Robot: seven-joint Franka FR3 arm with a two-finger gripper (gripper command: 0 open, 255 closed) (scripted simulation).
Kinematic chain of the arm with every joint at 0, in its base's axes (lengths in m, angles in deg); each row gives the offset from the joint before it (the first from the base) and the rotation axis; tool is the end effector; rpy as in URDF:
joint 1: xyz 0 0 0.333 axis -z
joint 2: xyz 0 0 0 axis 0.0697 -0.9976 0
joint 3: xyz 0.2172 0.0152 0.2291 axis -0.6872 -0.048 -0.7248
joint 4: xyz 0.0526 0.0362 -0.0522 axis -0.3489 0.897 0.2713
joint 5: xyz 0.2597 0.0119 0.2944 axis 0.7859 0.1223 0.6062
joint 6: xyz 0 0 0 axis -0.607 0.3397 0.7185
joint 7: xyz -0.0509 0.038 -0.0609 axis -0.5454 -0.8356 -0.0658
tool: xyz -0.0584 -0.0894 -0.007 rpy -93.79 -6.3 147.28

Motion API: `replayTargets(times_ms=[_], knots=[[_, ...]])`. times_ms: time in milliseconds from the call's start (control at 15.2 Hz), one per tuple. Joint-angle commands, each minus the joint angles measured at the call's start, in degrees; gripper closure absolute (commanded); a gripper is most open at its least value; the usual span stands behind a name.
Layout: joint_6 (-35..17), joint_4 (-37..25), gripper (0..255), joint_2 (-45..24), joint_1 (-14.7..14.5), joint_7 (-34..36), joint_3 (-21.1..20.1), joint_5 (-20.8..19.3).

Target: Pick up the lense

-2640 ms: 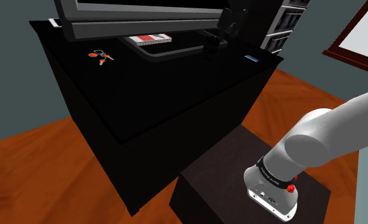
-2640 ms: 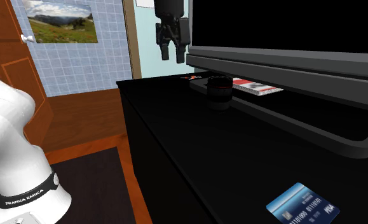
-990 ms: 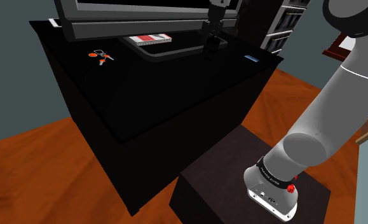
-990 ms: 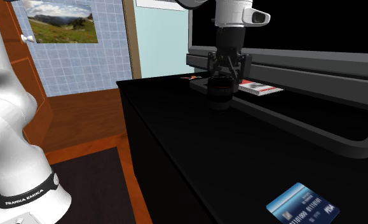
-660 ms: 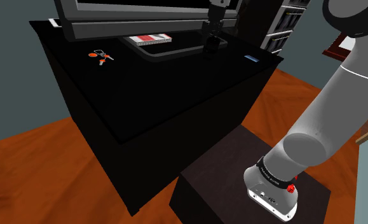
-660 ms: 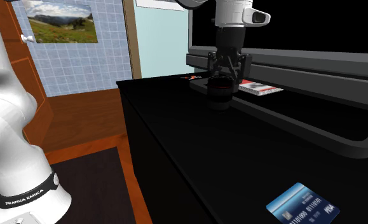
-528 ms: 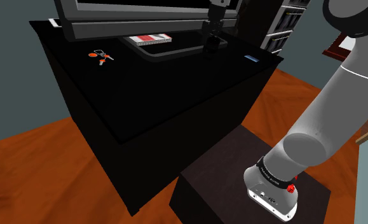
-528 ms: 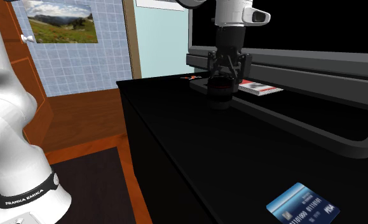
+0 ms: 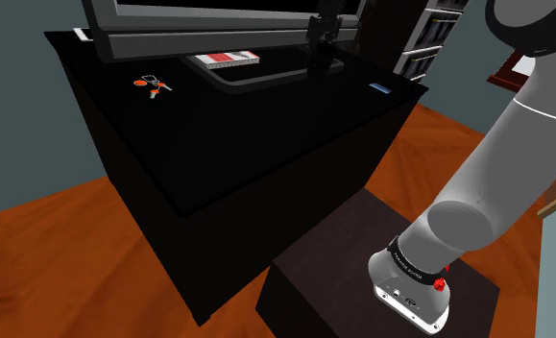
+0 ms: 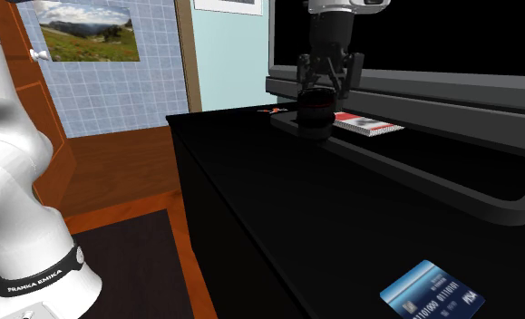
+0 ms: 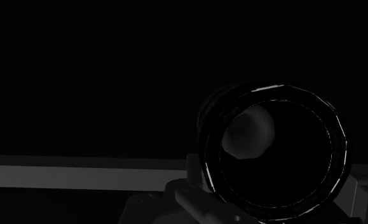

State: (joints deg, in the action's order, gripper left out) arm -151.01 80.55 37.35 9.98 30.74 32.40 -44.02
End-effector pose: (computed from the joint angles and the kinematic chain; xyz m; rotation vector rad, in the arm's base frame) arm 0.5740 -0.1499 0.5689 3.1368 0.1179 -0.0207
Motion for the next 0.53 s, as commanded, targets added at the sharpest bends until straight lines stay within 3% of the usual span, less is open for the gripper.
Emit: replayTargets(times_ms=[0,462], knots=[[1.68,-1.83,255,-0.15,0.03,-0.03,0.02,0.02],[5.98,-7.05,255,-1.07,0.15,-0.13,0.08,0.17]])
